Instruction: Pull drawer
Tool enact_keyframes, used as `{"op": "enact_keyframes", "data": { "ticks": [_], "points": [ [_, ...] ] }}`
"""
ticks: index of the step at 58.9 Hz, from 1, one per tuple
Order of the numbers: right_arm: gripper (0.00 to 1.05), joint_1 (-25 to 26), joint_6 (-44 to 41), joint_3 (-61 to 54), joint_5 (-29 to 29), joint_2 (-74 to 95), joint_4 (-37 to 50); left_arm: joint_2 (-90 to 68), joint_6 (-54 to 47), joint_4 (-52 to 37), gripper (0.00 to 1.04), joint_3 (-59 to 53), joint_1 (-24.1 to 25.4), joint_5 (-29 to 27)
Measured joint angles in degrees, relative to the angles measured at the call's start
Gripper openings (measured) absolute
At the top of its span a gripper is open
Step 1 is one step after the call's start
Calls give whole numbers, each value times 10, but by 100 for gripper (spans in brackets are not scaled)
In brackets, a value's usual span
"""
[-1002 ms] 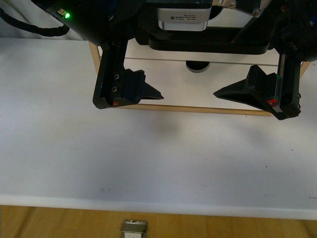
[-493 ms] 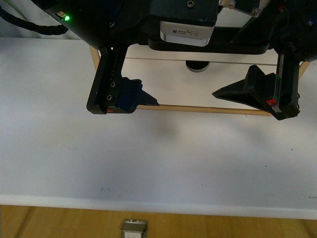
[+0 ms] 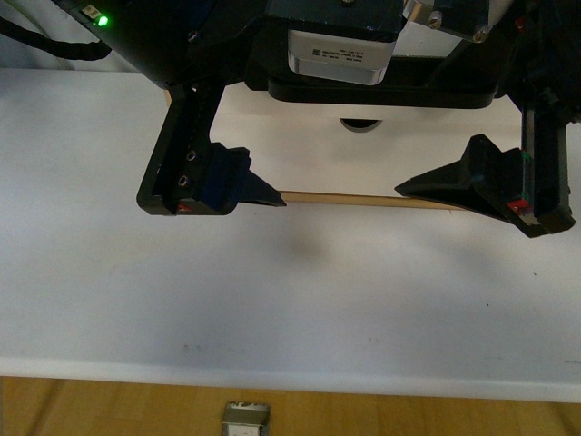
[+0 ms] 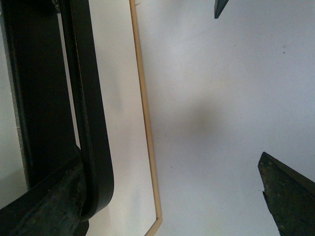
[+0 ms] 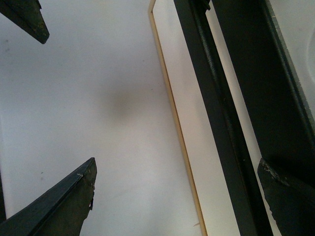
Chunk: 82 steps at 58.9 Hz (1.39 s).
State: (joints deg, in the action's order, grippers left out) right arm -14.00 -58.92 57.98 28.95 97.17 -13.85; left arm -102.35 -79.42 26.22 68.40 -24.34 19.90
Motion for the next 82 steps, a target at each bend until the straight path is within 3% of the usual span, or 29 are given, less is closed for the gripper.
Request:
{"op": "enact_keyframes", "data": {
  "ticks": [27,40,82],
  "points": [
    [96,-37,-20,-113,6,-110,-21,107,-51,7,99,-124,-14,-7],
    [96,-58,-7,-159,-7,-145,14,144,-56,-5,99,-166,-21,-6],
    [96,-16,95,-207,-3,-298,101,287,85,-243,98,-255,-34,28]
  ]
}}
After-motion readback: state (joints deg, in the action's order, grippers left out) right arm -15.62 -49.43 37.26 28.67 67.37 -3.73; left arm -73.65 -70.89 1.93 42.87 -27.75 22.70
